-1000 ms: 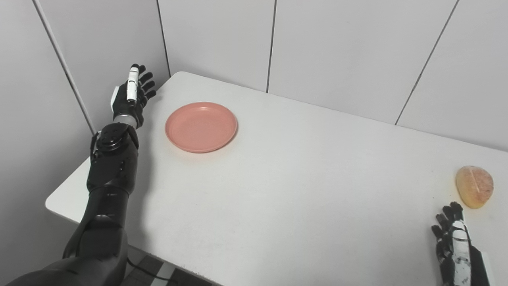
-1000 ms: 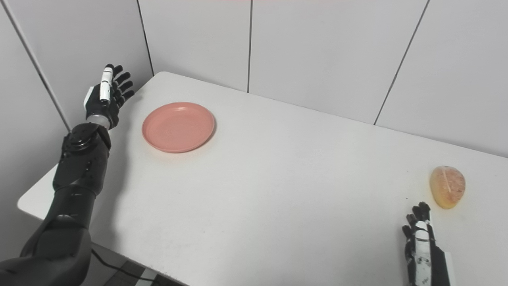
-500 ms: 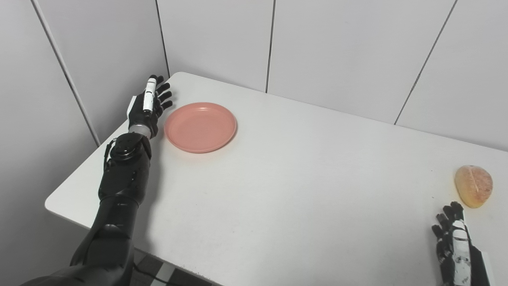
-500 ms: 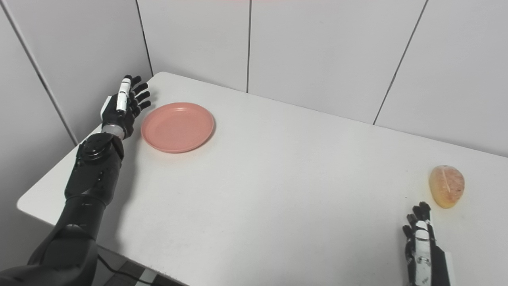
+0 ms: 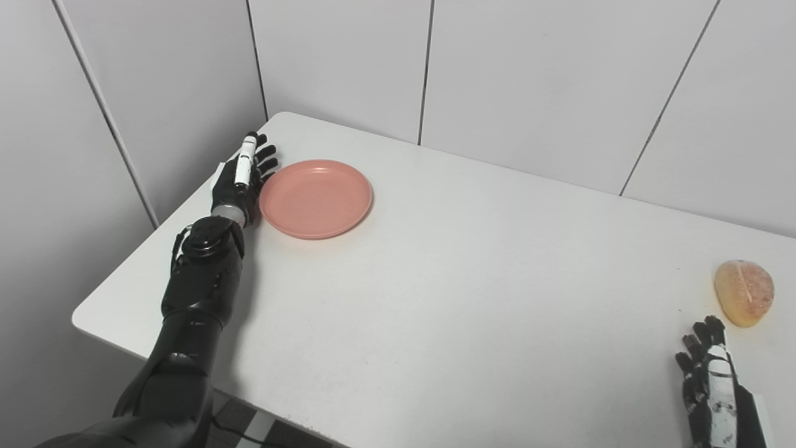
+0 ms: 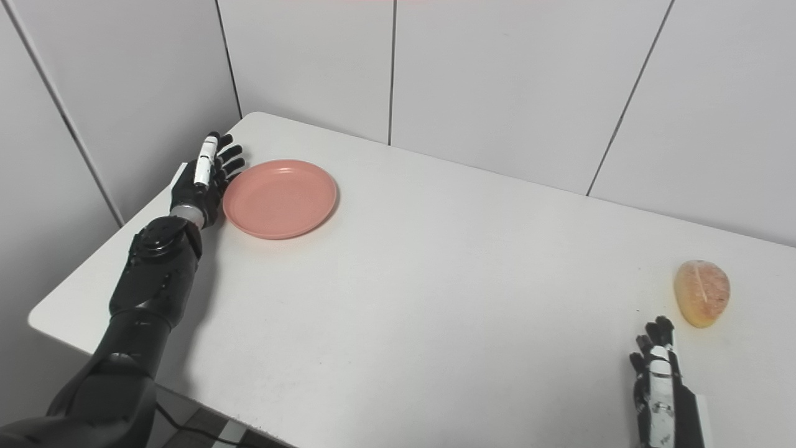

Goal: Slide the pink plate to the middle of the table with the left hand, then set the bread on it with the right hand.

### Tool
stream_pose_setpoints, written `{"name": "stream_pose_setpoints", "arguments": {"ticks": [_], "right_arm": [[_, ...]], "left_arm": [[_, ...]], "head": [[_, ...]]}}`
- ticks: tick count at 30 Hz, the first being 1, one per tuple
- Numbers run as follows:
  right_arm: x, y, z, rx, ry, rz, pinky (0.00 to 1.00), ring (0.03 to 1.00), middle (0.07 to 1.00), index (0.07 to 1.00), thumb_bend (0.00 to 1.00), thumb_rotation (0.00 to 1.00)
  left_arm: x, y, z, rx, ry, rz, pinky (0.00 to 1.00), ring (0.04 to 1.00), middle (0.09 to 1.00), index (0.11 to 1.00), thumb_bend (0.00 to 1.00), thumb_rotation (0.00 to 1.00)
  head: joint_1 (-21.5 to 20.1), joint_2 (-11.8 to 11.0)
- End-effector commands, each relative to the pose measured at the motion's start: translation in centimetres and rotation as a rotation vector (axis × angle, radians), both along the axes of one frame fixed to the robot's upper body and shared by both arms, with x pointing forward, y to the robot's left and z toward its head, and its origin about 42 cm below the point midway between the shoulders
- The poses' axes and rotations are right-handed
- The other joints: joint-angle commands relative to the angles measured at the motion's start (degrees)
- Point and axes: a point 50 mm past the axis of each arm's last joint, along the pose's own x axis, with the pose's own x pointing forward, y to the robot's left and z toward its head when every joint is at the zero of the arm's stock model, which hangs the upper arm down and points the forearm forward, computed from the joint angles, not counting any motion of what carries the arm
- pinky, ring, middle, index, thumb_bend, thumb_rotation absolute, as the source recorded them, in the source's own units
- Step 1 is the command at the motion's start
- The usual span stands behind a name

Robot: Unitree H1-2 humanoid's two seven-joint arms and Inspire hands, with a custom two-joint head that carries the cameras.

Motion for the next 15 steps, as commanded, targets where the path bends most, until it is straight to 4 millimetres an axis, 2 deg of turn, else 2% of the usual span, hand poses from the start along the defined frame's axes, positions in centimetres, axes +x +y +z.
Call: {"name": "stream_pose_setpoints", "arguments": {"ticks": [1,15], "right_arm": [[0.61,0.08,1.40,0.003,-0.051,0.008,1.00,1.000,1.000,1.000,0.04,1.00],[0.74,0.08,1.35,0.024,-0.053,0.013,1.00,1.000,1.000,1.000,0.05,1.00]], "left_arm": [[1.49,0.19,3.41,0.048,-0.105,-0.008,0.90,0.906,0.901,0.884,0.37,1.00],[1.68,-0.75,2.64,0.012,-0.095,-0.031,0.90,0.906,0.900,0.883,0.37,1.00]], "head": [[-0.08,0.11],[-0.33,0.92]]}}
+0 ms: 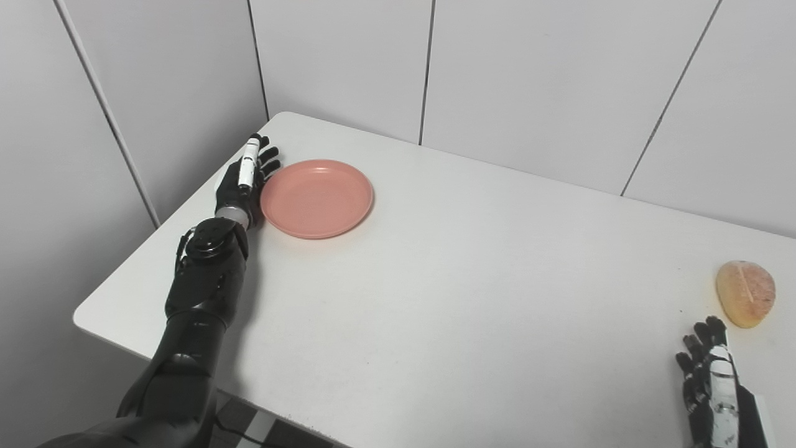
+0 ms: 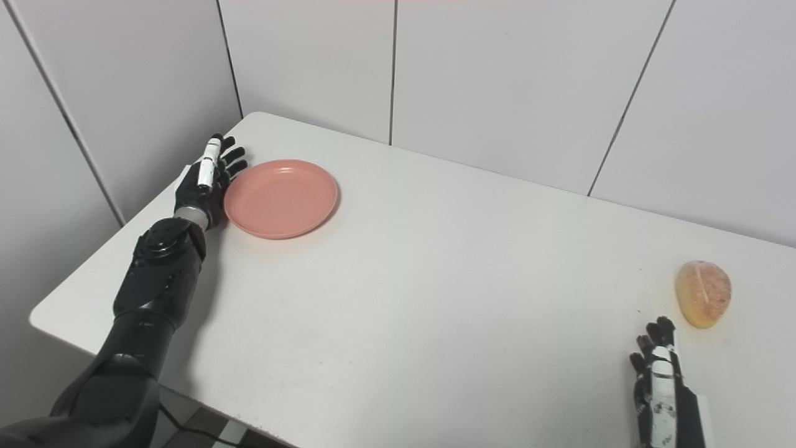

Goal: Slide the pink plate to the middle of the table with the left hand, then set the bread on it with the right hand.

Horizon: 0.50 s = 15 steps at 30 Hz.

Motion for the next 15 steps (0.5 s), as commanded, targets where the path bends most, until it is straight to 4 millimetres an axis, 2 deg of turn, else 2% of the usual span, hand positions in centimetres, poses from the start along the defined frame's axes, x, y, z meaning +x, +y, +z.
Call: {"name": "stream_pose_setpoints", "arguments": {"ticks": [1,3,7,15], "right_arm": [[0.8,0.1,1.4,0.006,-0.054,0.010,1.00,1.000,1.000,1.000,0.05,1.00],[0.8,0.1,1.3,0.002,-0.059,0.011,1.00,1.000,1.000,1.000,0.07,1.00],[0.8,0.2,1.2,-0.009,-0.068,0.014,1.00,1.000,1.000,1.000,0.08,1.00],[1.0,0.4,0.6,-0.008,-0.069,0.009,1.00,1.000,1.000,1.000,0.10,1.00]], "left_arm": [[1.6,-0.6,2.7,0.020,-0.090,-0.025,0.90,0.905,0.898,0.881,0.37,1.00],[1.8,-1.1,2.6,0.016,-0.082,-0.037,0.86,0.887,0.886,0.870,0.37,1.00],[2.3,-2.1,2.1,0.012,-0.072,-0.077,0.89,0.897,0.897,0.884,0.37,1.00],[3.1,-4.9,1.0,0.000,-0.034,-0.140,0.86,0.881,0.881,0.867,0.37,1.00]], "head": [[-0.29,0.27],[-0.59,0.44],[-1.25,0.82],[-2.93,1.62]]}}
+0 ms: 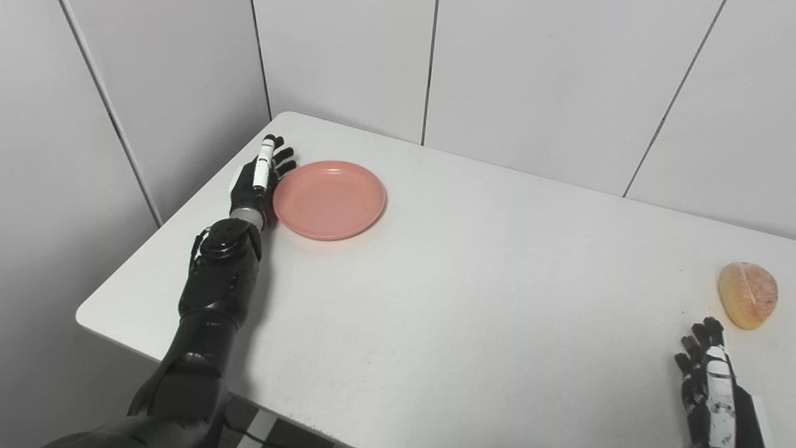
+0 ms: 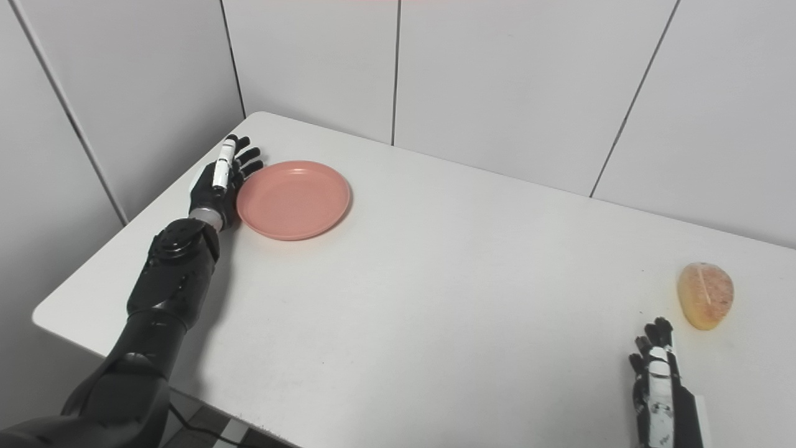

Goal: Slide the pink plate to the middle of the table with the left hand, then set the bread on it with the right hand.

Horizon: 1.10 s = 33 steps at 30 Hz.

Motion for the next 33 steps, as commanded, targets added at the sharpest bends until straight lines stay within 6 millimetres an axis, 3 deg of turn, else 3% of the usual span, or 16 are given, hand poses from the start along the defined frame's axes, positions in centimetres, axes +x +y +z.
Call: {"name": "stream_pose_setpoints", "arguments": {"ticks": [1,9,19,33], "right_arm": [[0.9,0.4,0.9,0.005,-0.076,0.012,1.00,1.000,1.000,1.000,0.10,1.00],[1.2,0.6,0.4,-0.010,-0.083,0.021,1.00,1.000,1.000,1.000,0.17,1.00],[1.6,1.1,-0.1,0.035,-0.071,0.035,1.00,1.000,1.000,1.000,0.20,1.00],[1.3,2.3,0.6,0.015,-0.066,0.011,1.00,0.990,1.000,1.000,0.24,1.00]], "left_arm": [[2.0,-2.4,1.5,-0.001,-0.044,-0.085,0.86,0.879,0.878,0.863,0.37,1.00],[2.7,-5.4,0.7,0.009,-0.026,-0.168,0.82,0.857,0.859,0.845,0.38,1.00],[3.2,-9.8,0.7,-0.003,-0.027,-0.293,0.85,0.876,0.877,0.863,0.40,1.00],[1.8,-14.9,0.6,-0.015,-0.014,-0.449,0.83,0.868,0.874,0.854,0.38,1.00]], "head": [[-0.35,0.20],[-2.44,1.03],[-6.45,2.83],[-14.80,5.18]]}}
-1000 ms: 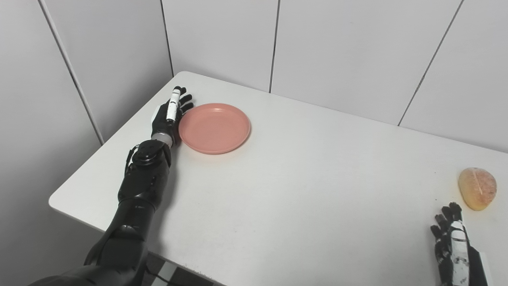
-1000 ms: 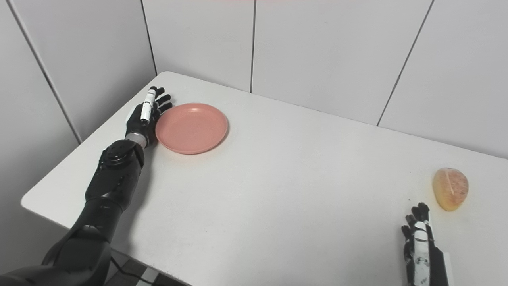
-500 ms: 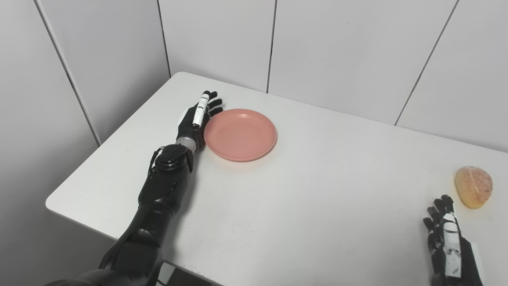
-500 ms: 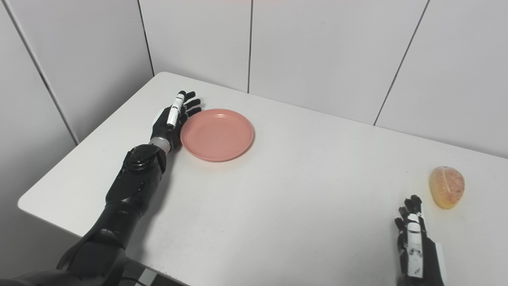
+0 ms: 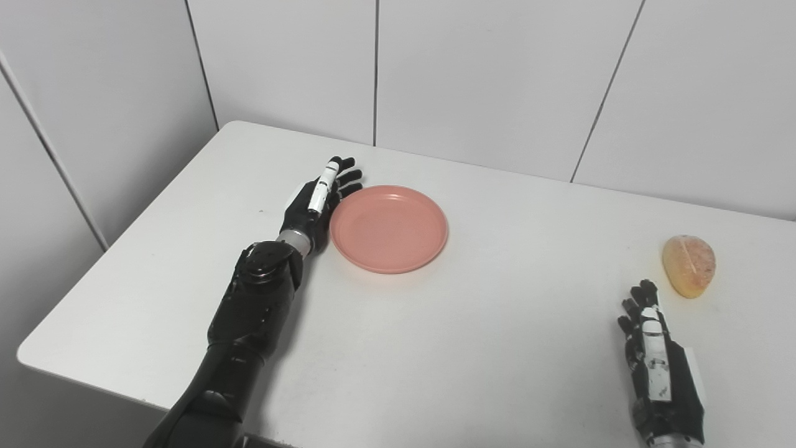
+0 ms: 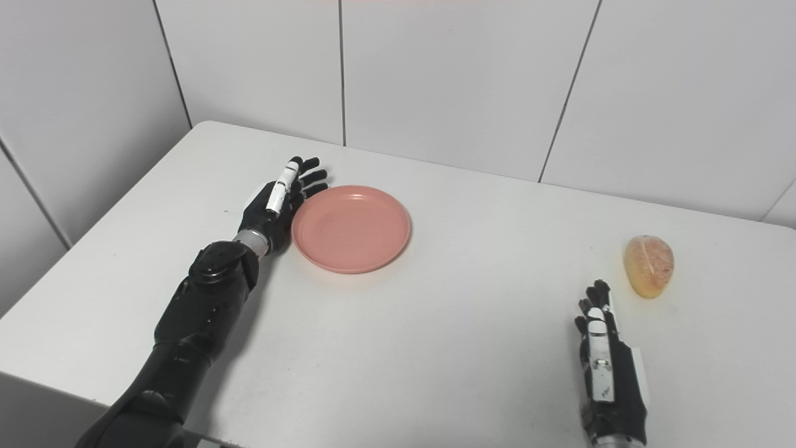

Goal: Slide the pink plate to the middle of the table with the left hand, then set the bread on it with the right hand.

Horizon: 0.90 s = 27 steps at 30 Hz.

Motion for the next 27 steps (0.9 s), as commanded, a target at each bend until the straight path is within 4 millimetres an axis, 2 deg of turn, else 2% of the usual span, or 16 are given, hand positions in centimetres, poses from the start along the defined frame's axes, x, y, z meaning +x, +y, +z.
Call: {"name": "stream_pose_setpoints", "arguments": {"ticks": [1,10,19,27], "right_arm": [[0.2,0.6,0.9,0.008,-0.041,-0.001,1.00,0.990,1.000,1.000,0.24,1.00],[0.2,1.4,1.1,-0.002,-0.043,-0.013,0.98,0.979,0.993,1.000,0.24,1.00],[0.2,2.3,1.5,-0.003,-0.026,-0.024,0.97,0.970,0.985,0.993,0.26,1.00],[0.2,2.8,1.7,-0.007,-0.031,-0.028,0.97,0.963,0.980,0.988,0.24,1.00]], "left_arm": [[0.1,-2.2,1.1,-0.014,-0.020,-0.078,0.84,0.868,0.875,0.855,0.38,1.00],[-2.0,-5.8,1.6,-0.026,-0.021,-0.161,0.85,0.876,0.888,0.868,0.39,1.00],[-4.5,-9.2,2.0,-0.030,-0.034,-0.219,0.87,0.889,0.898,0.880,0.34,1.00],[-5.6,-11.0,0.9,-0.056,-0.037,-0.227,0.88,0.892,0.899,0.882,0.34,1.00]], "head": [[-0.82,0.17],[-5.30,1.48],[-9.04,2.78],[-11.13,3.78]]}}
